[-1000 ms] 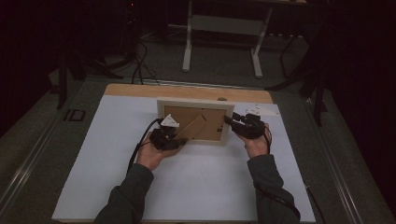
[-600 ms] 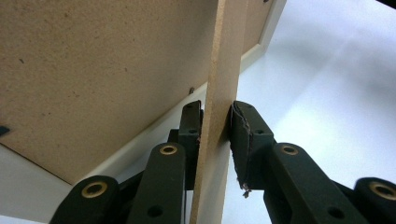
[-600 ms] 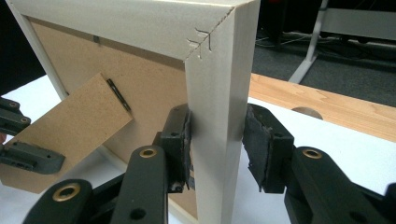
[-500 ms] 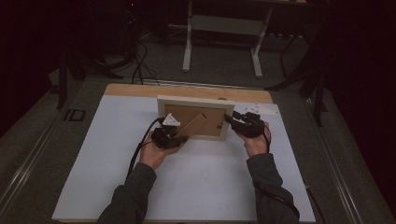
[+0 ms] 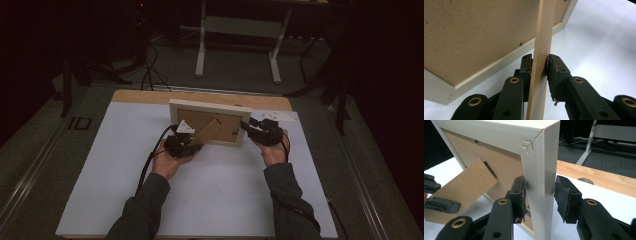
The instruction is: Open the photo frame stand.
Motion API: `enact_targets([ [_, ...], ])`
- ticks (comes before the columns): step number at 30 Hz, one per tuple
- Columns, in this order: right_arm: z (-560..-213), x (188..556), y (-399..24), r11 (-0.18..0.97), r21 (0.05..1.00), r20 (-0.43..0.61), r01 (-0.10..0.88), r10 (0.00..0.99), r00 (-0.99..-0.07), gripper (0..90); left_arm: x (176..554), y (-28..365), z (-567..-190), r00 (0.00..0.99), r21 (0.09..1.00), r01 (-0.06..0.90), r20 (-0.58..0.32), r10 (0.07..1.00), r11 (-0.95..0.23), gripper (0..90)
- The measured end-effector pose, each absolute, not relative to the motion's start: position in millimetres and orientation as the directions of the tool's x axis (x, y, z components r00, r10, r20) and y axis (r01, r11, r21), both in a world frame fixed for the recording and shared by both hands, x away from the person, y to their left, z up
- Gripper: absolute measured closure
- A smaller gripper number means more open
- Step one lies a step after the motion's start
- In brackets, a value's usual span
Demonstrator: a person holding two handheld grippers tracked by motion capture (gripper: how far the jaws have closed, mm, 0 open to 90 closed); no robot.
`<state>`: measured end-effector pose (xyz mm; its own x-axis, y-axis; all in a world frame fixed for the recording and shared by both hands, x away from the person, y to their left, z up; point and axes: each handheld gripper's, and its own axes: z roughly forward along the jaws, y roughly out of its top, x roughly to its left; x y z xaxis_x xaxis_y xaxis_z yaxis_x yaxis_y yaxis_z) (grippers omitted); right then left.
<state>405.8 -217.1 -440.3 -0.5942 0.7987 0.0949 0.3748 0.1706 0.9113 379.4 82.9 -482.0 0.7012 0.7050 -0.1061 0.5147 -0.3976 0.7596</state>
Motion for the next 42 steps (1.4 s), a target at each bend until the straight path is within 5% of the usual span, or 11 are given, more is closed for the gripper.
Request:
enact_targets([
  [42, -446, 385, -221, 0.185, 0.921, 0.083, 0.342, 0.766, -0.637, 59.4, 349, 70, -482, 0.770, 0.769, 0.439, -0.056, 0.636, -0.464, 77.5],
])
